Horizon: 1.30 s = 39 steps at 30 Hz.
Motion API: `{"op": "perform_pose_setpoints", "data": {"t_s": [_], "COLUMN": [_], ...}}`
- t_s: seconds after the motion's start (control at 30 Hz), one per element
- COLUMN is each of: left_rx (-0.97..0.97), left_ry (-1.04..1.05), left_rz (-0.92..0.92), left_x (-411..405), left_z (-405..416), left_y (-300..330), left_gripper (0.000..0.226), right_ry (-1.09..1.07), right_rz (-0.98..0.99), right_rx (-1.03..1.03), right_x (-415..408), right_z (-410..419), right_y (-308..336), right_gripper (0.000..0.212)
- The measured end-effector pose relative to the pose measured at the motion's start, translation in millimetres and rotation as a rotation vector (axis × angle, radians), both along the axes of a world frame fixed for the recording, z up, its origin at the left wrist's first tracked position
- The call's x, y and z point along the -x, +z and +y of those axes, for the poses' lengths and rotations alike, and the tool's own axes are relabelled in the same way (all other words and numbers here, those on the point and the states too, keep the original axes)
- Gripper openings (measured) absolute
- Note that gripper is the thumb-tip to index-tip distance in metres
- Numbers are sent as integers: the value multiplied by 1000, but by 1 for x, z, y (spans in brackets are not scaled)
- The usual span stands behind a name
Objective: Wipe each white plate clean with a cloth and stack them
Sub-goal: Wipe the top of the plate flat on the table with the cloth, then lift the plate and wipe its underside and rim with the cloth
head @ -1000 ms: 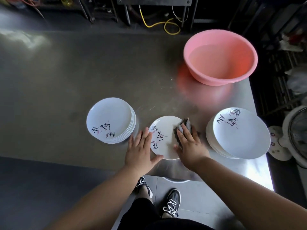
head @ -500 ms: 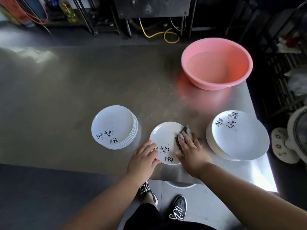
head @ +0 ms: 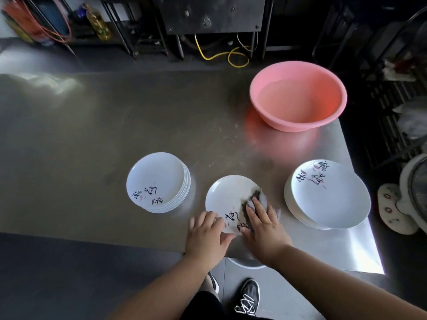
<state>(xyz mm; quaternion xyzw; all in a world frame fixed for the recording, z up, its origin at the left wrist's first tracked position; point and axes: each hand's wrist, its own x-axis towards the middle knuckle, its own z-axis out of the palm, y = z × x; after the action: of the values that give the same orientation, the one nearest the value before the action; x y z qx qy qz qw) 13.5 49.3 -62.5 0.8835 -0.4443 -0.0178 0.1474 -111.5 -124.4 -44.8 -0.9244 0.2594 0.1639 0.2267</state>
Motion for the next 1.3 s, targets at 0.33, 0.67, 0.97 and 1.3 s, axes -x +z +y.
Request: {"op": "perform_pose_setpoints", "data": {"t_s": [0.33,0.67,0.97,1.3], "left_rx": [-148,-33,28,-76], "left_ry": [-135,-77,-9,-75], "left_rz": [46,67,66,102], "left_x": [-25,-13,-9,-28], "left_z": [13,8,-12,-7], "left_y": [20,8,0,22], "left_gripper": [47,41,35,53], "right_ry": [86,61,48,-210], "right_rz": [-48,-35,-202,-220], "right_rx": [2,16,154,-24], "right_x": [-12,24,22,7], "right_z": [-43,16,26,-1], "right_y": [0,-9,-13,36], "right_gripper": [68,89,60,56]}}
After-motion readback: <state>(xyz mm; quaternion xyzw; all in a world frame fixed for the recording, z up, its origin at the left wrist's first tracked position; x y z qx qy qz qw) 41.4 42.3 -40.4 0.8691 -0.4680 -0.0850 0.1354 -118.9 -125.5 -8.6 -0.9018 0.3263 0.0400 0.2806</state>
